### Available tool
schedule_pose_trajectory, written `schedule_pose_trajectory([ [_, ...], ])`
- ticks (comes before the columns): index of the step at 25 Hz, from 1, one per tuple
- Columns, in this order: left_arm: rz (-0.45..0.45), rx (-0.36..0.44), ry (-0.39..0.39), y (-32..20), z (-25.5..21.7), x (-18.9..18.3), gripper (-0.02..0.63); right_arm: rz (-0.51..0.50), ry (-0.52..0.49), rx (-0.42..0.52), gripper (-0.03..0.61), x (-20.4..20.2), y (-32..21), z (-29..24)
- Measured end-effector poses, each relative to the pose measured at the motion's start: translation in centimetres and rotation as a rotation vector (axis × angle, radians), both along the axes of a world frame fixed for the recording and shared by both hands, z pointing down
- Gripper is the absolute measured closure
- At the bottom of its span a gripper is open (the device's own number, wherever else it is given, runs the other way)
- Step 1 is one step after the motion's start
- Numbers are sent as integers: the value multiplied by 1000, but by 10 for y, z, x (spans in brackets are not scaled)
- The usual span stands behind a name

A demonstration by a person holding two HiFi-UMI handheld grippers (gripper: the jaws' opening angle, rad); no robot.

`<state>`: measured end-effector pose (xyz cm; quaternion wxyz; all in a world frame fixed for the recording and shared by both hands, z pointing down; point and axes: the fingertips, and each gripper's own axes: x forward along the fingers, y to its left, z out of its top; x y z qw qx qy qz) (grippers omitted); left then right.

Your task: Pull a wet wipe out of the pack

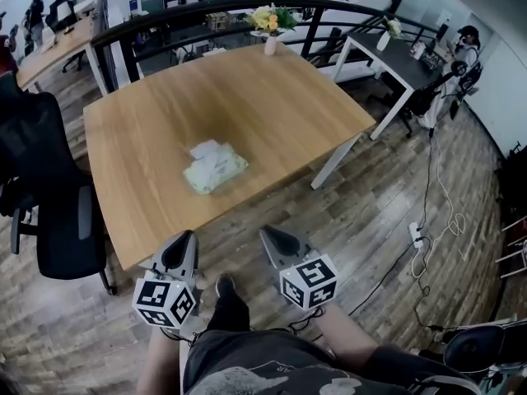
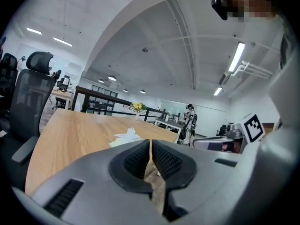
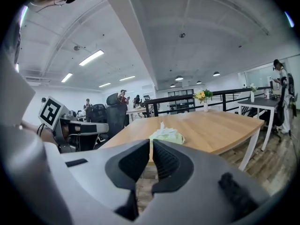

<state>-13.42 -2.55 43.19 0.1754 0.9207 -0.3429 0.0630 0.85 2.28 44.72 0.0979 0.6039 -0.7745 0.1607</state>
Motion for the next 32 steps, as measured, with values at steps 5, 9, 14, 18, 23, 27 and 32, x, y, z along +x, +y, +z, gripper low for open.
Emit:
schedule_pose_trajectory([
  [5,41,-12,-14,-37,3,27,589,16,5,-11,545,16,-29,-4],
  [9,56,-20,-16,-61,2,42,589,21,24,-8,545,28,-54,-12],
  [14,81,-25,-17,-88,3,59,589,52,25,-8,543,42,-82,-15],
  [18,96,-25,-33,-110,5,66,589,86,-1,2,543,50,-105,-17],
  [23,117,-48,-37,-136,17,79,589,109,6,-12,543,63,-127,-11],
  [27,137,-55,-32,-154,22,90,589,120,8,-16,543,74,-146,-6],
  [32,145,-58,-35,-173,30,93,589,123,5,5,543,79,-173,-3],
])
